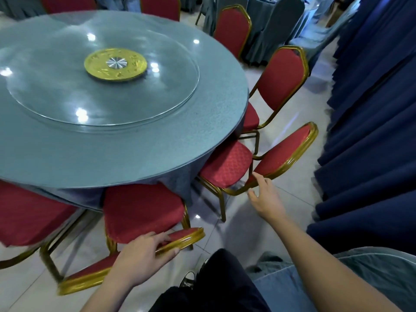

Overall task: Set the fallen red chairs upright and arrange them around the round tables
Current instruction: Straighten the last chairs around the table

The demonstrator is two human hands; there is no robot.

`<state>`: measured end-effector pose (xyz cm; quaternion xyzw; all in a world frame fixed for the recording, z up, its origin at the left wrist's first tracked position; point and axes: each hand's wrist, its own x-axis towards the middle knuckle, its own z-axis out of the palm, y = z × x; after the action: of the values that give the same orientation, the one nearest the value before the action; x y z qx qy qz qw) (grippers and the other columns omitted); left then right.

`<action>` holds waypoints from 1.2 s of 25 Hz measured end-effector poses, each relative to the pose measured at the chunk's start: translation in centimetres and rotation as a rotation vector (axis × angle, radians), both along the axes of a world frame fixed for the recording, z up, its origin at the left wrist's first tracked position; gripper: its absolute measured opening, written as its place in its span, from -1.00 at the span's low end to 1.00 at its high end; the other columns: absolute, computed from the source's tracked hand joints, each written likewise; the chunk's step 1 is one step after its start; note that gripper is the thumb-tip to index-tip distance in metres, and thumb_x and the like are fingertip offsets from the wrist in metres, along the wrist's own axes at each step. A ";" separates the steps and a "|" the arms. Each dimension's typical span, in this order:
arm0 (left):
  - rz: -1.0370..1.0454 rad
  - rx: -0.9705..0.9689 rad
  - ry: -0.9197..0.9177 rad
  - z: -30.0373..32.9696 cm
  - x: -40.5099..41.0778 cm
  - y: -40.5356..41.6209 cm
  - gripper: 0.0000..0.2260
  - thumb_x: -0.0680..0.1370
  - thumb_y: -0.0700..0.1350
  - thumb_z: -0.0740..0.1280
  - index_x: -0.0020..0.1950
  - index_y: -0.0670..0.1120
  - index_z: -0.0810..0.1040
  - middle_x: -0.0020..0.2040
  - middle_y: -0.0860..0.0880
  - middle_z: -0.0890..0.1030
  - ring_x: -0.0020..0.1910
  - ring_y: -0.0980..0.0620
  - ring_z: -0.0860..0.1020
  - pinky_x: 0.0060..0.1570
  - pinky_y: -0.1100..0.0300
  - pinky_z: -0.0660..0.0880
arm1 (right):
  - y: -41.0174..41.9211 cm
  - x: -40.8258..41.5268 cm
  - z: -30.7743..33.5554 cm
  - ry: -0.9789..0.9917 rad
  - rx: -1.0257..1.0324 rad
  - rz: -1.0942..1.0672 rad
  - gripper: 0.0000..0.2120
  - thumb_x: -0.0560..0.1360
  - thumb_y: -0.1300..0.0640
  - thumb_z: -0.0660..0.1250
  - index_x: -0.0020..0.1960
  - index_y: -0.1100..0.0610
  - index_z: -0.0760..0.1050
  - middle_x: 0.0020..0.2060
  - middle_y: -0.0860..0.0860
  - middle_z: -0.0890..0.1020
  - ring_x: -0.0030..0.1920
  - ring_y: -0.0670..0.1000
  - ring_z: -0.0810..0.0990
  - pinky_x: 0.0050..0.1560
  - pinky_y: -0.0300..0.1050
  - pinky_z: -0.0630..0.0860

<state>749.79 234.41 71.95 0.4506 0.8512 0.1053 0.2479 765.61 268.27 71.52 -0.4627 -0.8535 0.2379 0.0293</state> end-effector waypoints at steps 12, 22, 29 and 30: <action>-0.149 0.184 -0.034 3.0 3.6 25.3 -0.74 0.65 0.19 0.10 0.21 0.12 0.46 0.08 0.09 0.56 0.12 0.05 0.54 0.08 0.07 0.48 | 18.6 1.5 2.4 0.079 0.283 -0.099 -0.58 0.63 -0.03 0.19 0.48 -0.09 0.29 0.41 -0.03 0.41 0.41 0.06 0.39 0.46 0.19 0.33; 0.053 0.007 -0.158 -0.2 13.2 54.8 -0.28 0.61 0.01 0.28 0.65 -0.03 -0.07 0.52 -0.09 0.30 0.39 -0.13 0.39 0.39 -0.04 0.35 | 40.2 4.6 -1.0 0.145 0.156 0.181 -0.56 0.68 -0.10 0.06 0.51 -0.02 0.36 0.50 -0.02 0.38 0.50 0.03 0.30 0.52 0.11 0.22; 0.104 0.018 -0.177 -0.3 12.3 54.2 -0.39 0.58 -0.16 0.25 0.59 0.12 0.12 0.43 0.02 0.45 0.30 -0.05 0.50 0.23 0.10 0.44 | 44.6 4.7 -2.5 0.260 -0.005 0.279 -0.46 0.63 -0.20 -0.03 0.45 0.01 0.44 0.46 -0.01 0.43 0.50 0.00 0.29 0.50 0.07 0.25; 0.081 0.007 -0.171 -0.4 12.1 53.3 -0.38 0.59 -0.14 0.26 0.60 0.14 0.11 0.43 0.04 0.44 0.32 -0.03 0.49 0.24 0.11 0.43 | 44.4 4.9 -2.8 0.265 -0.015 0.298 -0.46 0.63 -0.21 -0.03 0.44 0.01 0.46 0.45 -0.02 0.44 0.49 -0.02 0.29 0.48 0.03 0.26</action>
<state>761.87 287.74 71.54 0.4061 0.8440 0.1561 0.3136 770.55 312.62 68.72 -0.2963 -0.8993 0.3048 0.1026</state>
